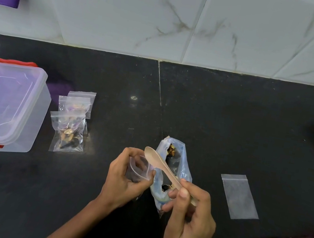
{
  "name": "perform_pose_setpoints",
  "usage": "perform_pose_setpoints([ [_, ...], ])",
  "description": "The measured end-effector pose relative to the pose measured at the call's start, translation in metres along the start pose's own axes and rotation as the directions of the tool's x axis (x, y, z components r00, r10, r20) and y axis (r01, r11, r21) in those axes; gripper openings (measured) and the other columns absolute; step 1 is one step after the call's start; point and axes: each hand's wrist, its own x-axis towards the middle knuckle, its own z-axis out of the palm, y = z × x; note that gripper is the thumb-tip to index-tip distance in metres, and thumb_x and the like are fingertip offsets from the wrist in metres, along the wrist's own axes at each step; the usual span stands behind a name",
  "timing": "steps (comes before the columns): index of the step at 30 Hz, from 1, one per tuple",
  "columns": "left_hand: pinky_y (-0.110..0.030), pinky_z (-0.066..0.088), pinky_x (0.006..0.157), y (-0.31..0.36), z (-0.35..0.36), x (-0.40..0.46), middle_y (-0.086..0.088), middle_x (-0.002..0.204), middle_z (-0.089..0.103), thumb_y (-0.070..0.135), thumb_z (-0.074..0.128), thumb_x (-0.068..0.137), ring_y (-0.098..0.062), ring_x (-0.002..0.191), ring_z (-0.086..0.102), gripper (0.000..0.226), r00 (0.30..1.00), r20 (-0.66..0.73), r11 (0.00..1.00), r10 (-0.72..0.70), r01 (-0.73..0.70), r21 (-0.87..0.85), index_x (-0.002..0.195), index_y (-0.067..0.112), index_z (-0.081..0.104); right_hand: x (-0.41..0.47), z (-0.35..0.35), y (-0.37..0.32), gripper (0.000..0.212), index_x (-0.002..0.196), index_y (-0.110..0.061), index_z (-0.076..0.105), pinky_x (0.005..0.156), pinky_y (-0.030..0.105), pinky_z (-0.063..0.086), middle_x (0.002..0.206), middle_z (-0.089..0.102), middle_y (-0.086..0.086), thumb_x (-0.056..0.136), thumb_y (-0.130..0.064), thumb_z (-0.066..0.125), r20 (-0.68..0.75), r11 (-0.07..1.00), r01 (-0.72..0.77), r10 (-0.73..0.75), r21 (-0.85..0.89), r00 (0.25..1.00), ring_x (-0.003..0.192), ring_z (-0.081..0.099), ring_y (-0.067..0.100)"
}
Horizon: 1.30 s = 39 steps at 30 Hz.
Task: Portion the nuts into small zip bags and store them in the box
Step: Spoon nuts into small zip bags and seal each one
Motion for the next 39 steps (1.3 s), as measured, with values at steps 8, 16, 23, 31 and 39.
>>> perform_pose_setpoints([
  [8,-0.013,0.050,0.070,0.001,0.002,-0.001,0.016,0.099,0.060,0.026,0.075,0.071,-0.007,0.079,0.064,0.066,1.000,-0.025,0.999,-0.001,0.000,-0.042,0.118,0.048,0.034,-0.003,-0.003,0.002,0.019,0.108,-0.028,0.053,0.048,0.007,0.045,0.079,0.061,-0.012,0.100,-0.036,0.038,-0.037,1.000,0.025,-0.024,0.017,0.999,0.053,0.059,-0.003],
  [16,-0.015,0.049,0.079,-0.003,0.002,-0.003,0.011,0.102,0.058,0.033,0.073,0.071,-0.010,0.083,0.060,0.075,0.986,0.033,0.981,-0.162,0.165,-0.107,0.132,0.034,0.030,0.023,-0.027,0.042,0.014,0.094,-0.041,0.047,0.050,0.027,0.050,0.084,0.061,-0.018,0.096,-0.044,0.033,0.028,0.940,-0.231,0.245,-0.251,0.969,0.060,0.059,0.007],
  [23,-0.025,0.055,0.078,-0.004,0.008,-0.008,0.014,0.103,0.059,0.028,0.073,0.072,-0.009,0.098,0.065,0.069,0.926,0.145,0.905,-0.349,0.373,-0.203,0.128,0.035,0.035,0.018,-0.007,0.064,0.011,0.092,-0.038,0.046,0.045,0.028,0.050,0.070,0.060,-0.011,0.095,-0.038,0.035,0.135,0.926,-0.209,0.261,-0.315,0.956,0.056,0.058,0.004],
  [31,-0.031,0.058,0.074,-0.012,0.011,-0.004,0.016,0.104,0.060,0.008,0.067,0.074,-0.012,0.098,0.063,0.064,0.901,0.186,0.891,-0.392,0.422,-0.168,0.125,0.031,0.036,0.010,-0.010,0.066,0.018,0.095,-0.030,0.055,0.049,0.008,0.043,0.069,0.054,-0.022,0.096,-0.033,0.037,0.141,0.939,-0.083,0.136,-0.333,0.981,0.066,0.058,-0.002],
  [39,-0.028,0.057,0.073,-0.012,0.011,-0.001,0.012,0.106,0.060,0.002,0.064,0.075,-0.015,0.099,0.064,0.060,0.886,0.207,0.871,-0.414,0.452,-0.193,0.124,0.026,0.039,0.017,0.002,0.077,0.023,0.109,-0.022,0.055,0.044,0.023,0.050,0.083,0.064,-0.009,0.089,-0.016,0.046,0.323,0.898,0.119,0.027,-0.423,0.946,0.057,0.057,0.002],
])
